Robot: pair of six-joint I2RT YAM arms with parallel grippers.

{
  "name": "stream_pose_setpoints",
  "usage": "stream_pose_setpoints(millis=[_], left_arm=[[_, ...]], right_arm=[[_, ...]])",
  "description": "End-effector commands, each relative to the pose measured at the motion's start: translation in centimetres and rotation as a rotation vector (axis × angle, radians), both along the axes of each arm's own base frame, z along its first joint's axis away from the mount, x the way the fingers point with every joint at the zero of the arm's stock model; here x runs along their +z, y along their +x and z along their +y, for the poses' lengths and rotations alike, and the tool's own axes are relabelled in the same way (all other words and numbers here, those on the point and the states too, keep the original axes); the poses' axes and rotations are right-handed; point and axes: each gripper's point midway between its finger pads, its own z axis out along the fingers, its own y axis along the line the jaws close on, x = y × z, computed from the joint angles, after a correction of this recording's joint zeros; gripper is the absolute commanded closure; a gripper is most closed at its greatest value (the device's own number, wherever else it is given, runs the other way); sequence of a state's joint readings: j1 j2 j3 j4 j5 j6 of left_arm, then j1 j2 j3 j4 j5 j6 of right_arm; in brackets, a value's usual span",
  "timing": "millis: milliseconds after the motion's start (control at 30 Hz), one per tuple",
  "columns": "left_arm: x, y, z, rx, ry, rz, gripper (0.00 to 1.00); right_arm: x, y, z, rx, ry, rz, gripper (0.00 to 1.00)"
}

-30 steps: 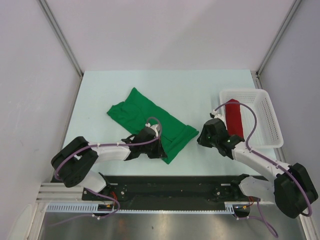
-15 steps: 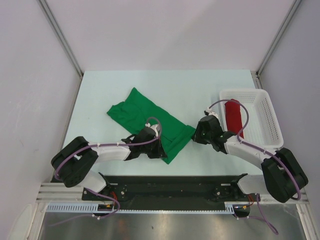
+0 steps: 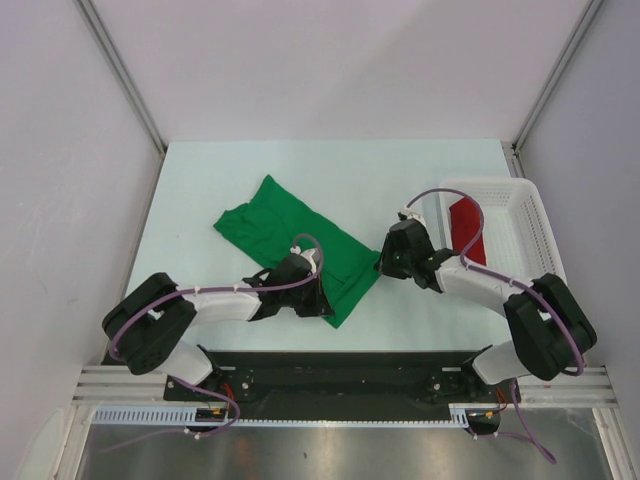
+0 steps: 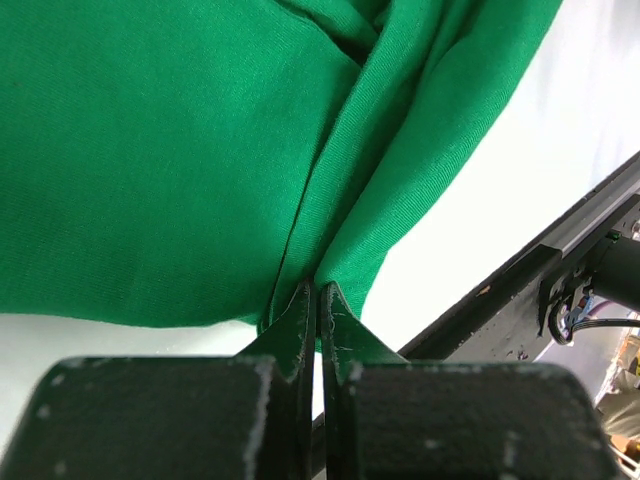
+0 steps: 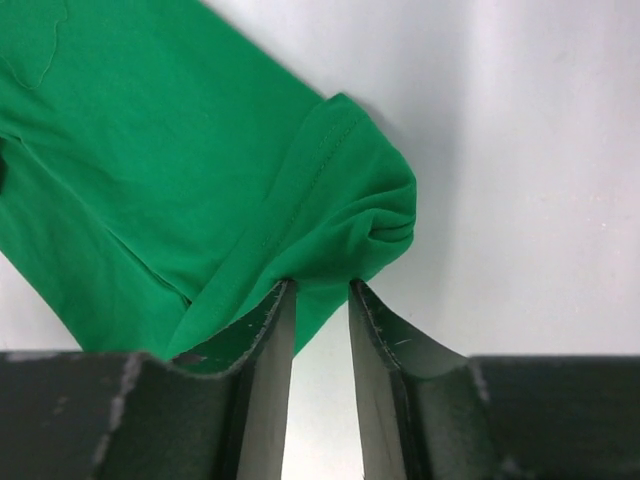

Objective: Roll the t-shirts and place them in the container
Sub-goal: Roll the T-shirt to the center of the board.

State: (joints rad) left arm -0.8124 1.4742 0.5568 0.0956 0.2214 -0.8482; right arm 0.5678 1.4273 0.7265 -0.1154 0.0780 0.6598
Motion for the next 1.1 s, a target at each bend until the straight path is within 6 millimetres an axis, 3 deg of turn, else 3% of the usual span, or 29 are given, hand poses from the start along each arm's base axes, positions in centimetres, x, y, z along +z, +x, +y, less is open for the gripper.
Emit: stream_pose_setpoints(millis=[0, 533, 633, 667, 800, 833, 900, 933, 1000, 1033, 1067], left_arm=[[0.9, 0.6, -0.1, 0.007, -0.020, -0.024, 1.00], [1.7, 0.5, 1.0, -0.005, 0.023, -0.068, 1.00], [2.3, 0.5, 1.9, -0.011, 0.087, -0.101, 0.91], [2.7, 1.0, 2.2, 0.005, 0.114, -0.134, 0.81], [5.9, 2.3, 3.1, 0.023, 0.193, -0.253, 0.62], [7.6, 2.7, 2.2, 0.016, 0.177, -0.293, 0.60], [8.6, 3.3, 1.8, 0.005, 0.198, -0.331, 0.57], [10.1, 3.7, 0.7, -0.007, 0.178, -0.362, 0.57], [9.7, 4.2, -0.6, -0.034, 0.197, -0.373, 0.57], [10.7, 4.7, -1.7, -0.038, 0.185, -0.391, 0.58], [9.3, 5.0, -2.3, -0.051, 0.214, -0.372, 0.60]], right_arm=[[0.9, 1.6, 0.4, -0.002, -0.028, -0.027, 0.63], [-3.1, 2.6, -0.3, 0.016, -0.204, 0.096, 0.49], [-3.6, 2.5, -0.4, 0.027, -0.223, 0.109, 0.49], [-3.7, 2.4, -0.6, 0.030, -0.234, 0.112, 0.49], [-4.2, 2.1, -0.9, 0.042, -0.265, 0.129, 0.48], [-4.3, 2.0, -1.0, 0.045, -0.269, 0.131, 0.48], [-4.4, 1.9, -0.9, 0.060, -0.274, 0.131, 0.48], [-4.4, 1.9, -0.8, 0.064, -0.276, 0.130, 0.48], [-4.3, 1.9, -0.8, 0.074, -0.281, 0.126, 0.47], [-4.3, 1.9, -0.8, 0.074, -0.282, 0.127, 0.47], [-4.3, 2.0, -0.8, 0.074, -0.282, 0.126, 0.47]])
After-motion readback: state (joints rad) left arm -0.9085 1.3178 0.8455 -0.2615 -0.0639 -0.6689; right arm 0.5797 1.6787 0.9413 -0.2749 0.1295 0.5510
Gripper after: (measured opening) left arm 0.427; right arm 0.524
